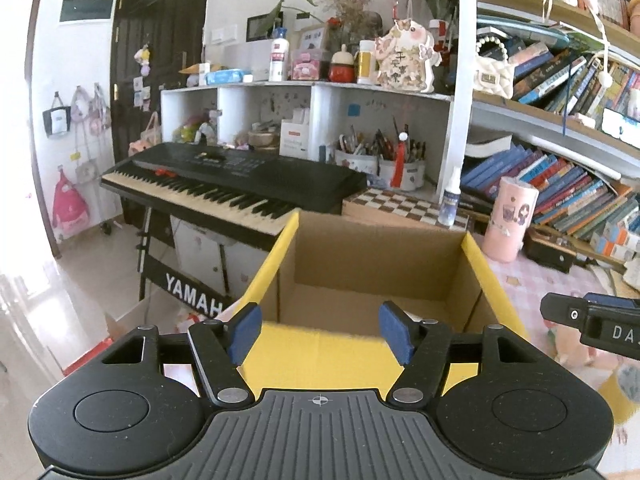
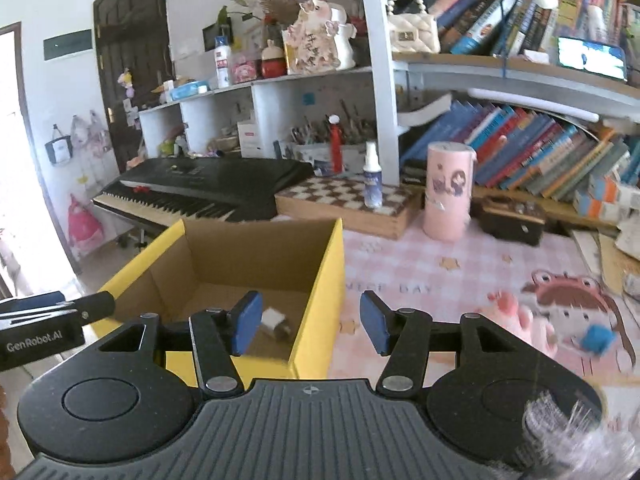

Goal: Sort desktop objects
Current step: 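Lift both open tools up out of the yellow box, then move right tool toward yellow tape roll while left tool approaches pink plush paw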

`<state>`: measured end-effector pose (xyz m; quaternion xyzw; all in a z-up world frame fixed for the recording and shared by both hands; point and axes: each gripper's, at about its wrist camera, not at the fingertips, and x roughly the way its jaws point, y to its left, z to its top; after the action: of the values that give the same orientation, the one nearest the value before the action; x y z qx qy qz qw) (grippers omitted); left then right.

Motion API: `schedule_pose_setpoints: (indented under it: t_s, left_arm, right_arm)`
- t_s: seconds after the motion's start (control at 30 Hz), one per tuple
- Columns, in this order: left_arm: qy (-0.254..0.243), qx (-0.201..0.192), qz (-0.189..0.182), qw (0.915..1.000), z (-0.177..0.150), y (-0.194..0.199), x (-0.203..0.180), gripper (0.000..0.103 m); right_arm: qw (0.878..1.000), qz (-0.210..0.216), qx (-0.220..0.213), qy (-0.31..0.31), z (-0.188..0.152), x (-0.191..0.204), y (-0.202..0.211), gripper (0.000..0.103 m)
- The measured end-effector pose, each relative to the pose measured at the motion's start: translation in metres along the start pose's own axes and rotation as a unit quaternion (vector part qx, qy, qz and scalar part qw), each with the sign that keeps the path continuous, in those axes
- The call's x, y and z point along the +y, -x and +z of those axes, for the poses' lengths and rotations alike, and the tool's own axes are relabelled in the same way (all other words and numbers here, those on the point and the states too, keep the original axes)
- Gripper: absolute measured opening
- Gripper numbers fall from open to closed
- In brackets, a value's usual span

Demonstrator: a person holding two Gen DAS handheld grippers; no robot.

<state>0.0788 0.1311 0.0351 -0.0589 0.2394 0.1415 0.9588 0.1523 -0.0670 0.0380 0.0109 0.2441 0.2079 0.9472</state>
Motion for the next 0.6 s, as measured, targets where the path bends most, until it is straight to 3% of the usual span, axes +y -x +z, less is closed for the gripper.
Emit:
schedule_pose_setpoints:
  t_s: [0.6]
  left_arm:
    - [-0.034,0.034,-0.024,0.9986,-0.047,0.043,0.014,0.072]
  right_arm:
    - [0.998,-0.048,0.034,-0.001,-0.079,0.04,0.062,0.059]
